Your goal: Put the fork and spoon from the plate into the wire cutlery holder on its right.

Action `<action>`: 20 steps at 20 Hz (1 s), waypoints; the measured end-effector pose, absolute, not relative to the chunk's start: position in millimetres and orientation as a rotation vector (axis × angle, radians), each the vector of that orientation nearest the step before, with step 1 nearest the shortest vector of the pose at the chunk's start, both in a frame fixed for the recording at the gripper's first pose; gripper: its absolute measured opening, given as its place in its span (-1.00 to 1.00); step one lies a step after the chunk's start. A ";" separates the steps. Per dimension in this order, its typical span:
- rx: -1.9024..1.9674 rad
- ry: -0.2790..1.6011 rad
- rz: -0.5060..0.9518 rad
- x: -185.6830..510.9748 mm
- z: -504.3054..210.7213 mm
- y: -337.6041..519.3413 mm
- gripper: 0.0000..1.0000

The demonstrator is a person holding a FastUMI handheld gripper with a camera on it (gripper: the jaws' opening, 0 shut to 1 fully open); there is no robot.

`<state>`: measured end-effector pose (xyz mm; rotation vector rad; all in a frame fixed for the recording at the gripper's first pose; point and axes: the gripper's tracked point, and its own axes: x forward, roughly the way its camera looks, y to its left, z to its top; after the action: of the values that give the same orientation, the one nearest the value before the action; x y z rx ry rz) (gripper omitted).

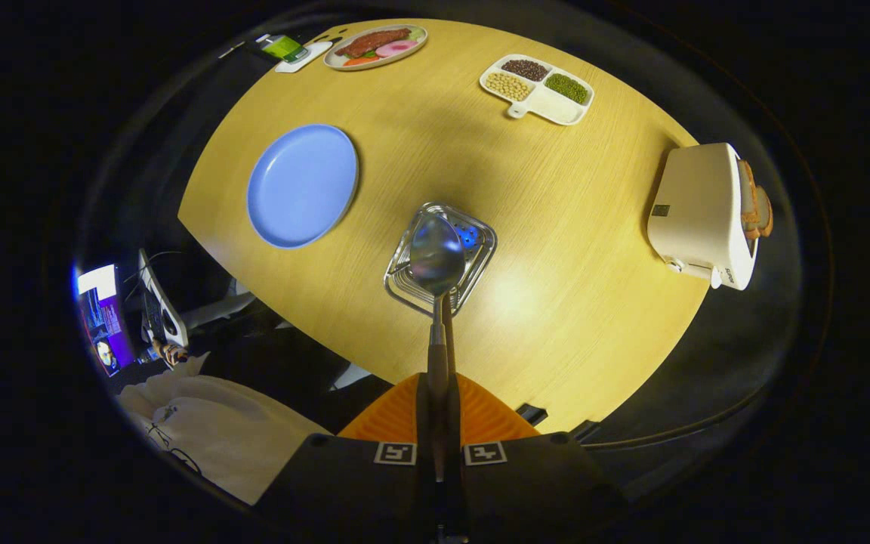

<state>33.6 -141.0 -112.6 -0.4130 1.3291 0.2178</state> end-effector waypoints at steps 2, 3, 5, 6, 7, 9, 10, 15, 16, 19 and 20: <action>-0.403 1.350 0.218 46.4 -120.4 -143.1 -0.82; -0.401 1.360 0.221 44.9 -119.7 -140.7 -0.80; -0.402 1.362 0.224 52.5 -121.5 -138.6 -0.80; -0.400 1.358 0.225 55.7 -122.4 -137.8 -0.77; -0.396 1.358 0.230 56.9 -122.5 -135.8 -0.77; -0.375 1.338 0.236 61.2 -121.0 -130.6 -0.74; -0.366 1.326 0.240 62.3 -119.6 -128.4 -0.68; -0.315 1.230 0.262 59.7 -108.6 -117.5 0.01; -0.295 1.205 0.265 59.3 -110.1 -117.7 0.26; -0.222 1.130 0.277 51.4 -99.8 -106.2 0.97; -0.199 1.102 0.278 49.9 -95.3 -103.0 1.00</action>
<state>49.9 -103.0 -95.3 -0.1988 1.1021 0.2782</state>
